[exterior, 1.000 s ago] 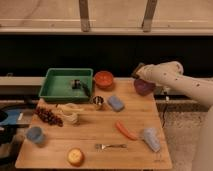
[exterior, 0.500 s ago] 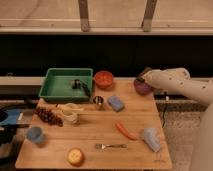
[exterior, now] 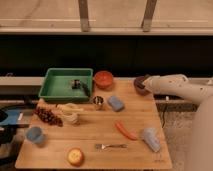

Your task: Wipe purple bowl with eraser

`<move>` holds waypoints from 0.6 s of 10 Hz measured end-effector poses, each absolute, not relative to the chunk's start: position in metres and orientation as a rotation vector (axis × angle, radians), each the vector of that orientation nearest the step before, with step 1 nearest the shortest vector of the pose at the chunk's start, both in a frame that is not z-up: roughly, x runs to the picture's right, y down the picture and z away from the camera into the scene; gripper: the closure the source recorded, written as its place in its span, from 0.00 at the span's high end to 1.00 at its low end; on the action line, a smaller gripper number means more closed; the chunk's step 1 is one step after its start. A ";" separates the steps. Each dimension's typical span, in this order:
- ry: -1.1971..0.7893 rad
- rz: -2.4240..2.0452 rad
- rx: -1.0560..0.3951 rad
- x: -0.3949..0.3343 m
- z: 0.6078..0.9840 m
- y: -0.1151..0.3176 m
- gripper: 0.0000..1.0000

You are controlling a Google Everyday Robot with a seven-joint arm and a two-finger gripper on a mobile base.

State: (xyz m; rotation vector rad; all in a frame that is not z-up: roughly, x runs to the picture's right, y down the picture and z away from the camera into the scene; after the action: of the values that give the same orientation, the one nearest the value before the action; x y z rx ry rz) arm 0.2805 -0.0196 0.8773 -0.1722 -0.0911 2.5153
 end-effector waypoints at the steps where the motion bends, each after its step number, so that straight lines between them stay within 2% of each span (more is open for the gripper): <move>1: -0.080 2.524 -0.178 0.281 0.880 -0.015 0.00; 6: -0.080 2.529 -0.178 0.282 0.880 -0.014 0.00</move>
State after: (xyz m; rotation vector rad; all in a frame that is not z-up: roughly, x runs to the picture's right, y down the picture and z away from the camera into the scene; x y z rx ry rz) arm 0.2818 -0.0142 0.8802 -0.1777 -0.0797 2.5294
